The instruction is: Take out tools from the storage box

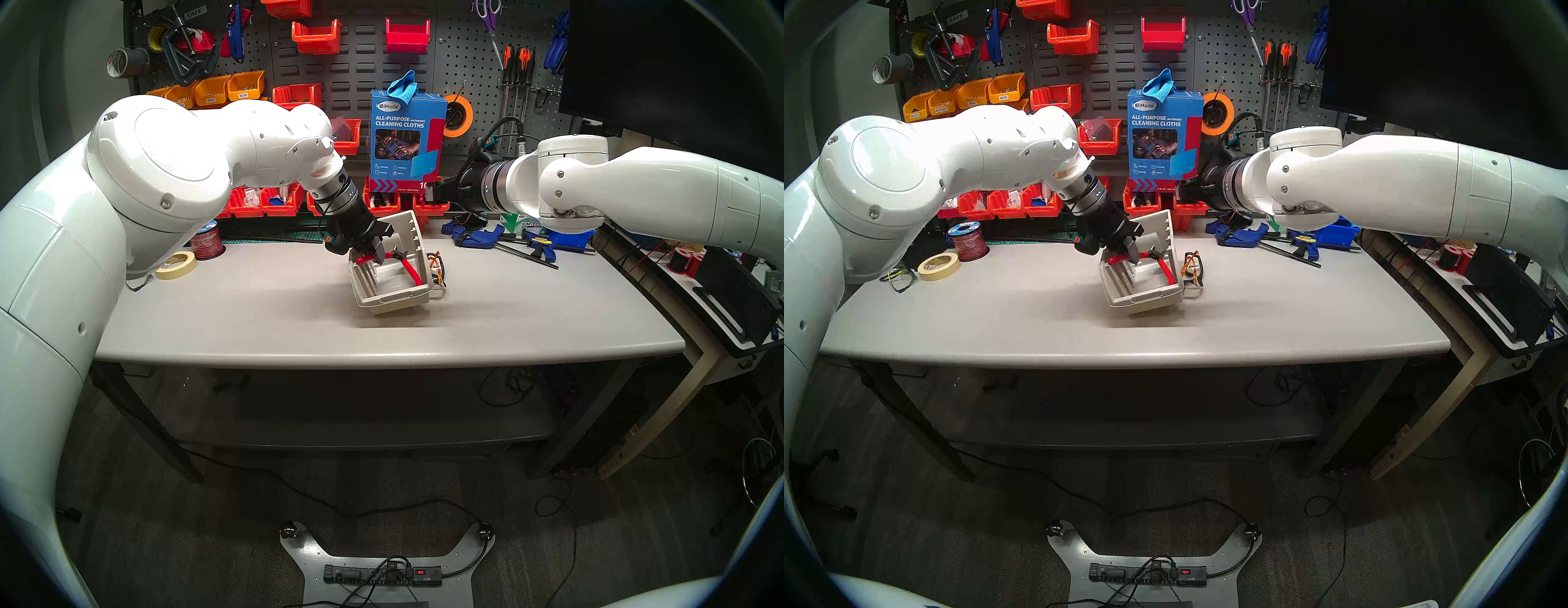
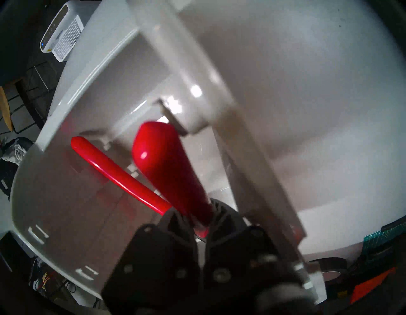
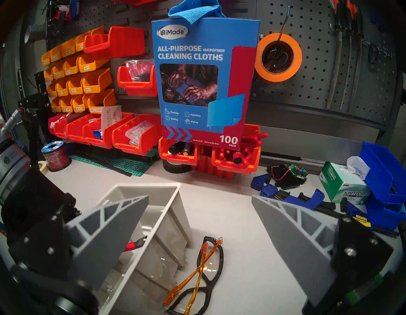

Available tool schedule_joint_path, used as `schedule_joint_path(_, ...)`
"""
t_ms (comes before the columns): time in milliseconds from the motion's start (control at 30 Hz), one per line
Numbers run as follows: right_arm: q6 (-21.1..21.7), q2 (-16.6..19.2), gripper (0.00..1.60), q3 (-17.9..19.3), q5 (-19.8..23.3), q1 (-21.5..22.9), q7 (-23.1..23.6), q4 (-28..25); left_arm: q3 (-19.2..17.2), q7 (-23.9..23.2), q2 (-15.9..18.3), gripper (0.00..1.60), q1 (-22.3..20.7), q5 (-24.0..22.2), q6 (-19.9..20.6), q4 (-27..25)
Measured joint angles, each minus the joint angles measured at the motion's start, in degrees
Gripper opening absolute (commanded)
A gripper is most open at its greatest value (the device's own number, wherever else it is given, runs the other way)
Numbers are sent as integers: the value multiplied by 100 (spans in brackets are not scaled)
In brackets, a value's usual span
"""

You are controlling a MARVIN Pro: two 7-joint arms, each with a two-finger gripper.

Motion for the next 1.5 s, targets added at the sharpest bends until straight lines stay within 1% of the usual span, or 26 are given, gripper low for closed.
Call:
schedule_joint_path(433,-1,0,160,0,0,0,0,0,-328,-2,24,0,5,-163,-1,305)
schedule_joint_path(800,-1,0,160,0,0,1,0,0,-764,-3,193,0,3,-441,-1,481)
schedule_joint_path(1233,-1,0,160,0,0,5,-3,0,-1196,-6,530,0,-1,-709,-2,532)
schedule_joint_path(1467,0,0,160,0,0,8,-6,-2,-1377,-8,825,0,-1,-806,-2,453)
schedule_joint_path(1500,0,0,160,0,0,9,-8,-2,-1417,-8,917,0,-1,-829,-2,403)
